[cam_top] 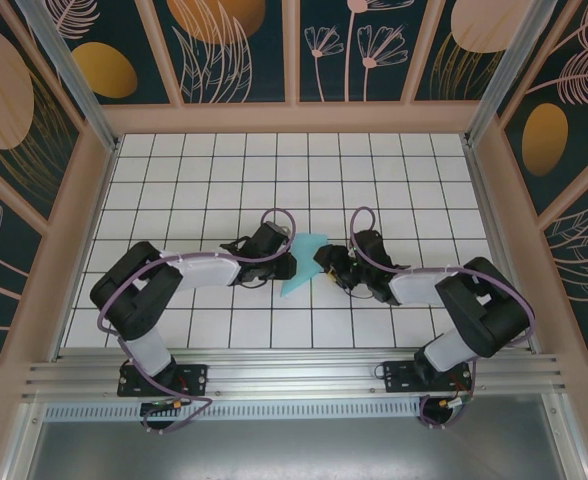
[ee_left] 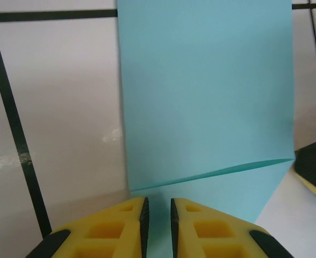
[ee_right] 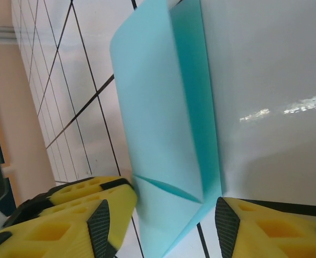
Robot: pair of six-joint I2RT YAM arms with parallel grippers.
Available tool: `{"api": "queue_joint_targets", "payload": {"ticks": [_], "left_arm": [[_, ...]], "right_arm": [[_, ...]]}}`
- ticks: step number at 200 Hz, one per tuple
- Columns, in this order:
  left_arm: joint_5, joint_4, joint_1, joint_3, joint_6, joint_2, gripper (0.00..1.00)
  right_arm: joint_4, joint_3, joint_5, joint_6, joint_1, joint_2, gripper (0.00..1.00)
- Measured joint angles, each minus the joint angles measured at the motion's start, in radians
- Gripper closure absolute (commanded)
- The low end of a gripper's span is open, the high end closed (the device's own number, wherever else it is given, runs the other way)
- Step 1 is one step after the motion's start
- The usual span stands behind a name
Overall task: Fold a paper plane with a square sheet of paper (pick it up from the middle)
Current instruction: Third fold the triangle at the center of the table.
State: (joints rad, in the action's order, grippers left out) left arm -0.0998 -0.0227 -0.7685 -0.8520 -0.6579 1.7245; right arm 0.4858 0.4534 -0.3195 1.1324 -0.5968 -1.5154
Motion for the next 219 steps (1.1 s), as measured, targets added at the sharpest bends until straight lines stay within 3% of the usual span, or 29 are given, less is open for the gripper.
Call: {"api": "queue_joint_targets", "payload": {"ticks": [114,219], "left_arm": [[0.008,-0.002,0.000,0.000,0.000,-0.024,0.78],[0.040,0.021,0.000,0.000,0.000,0.015,0.80]], "right_arm": [[0.095,0.017,-0.076,-0.011,-0.011,-0.086,0.44],[0.111,0.028,-0.101,-0.191,-0.021,-0.093,0.50]]}}
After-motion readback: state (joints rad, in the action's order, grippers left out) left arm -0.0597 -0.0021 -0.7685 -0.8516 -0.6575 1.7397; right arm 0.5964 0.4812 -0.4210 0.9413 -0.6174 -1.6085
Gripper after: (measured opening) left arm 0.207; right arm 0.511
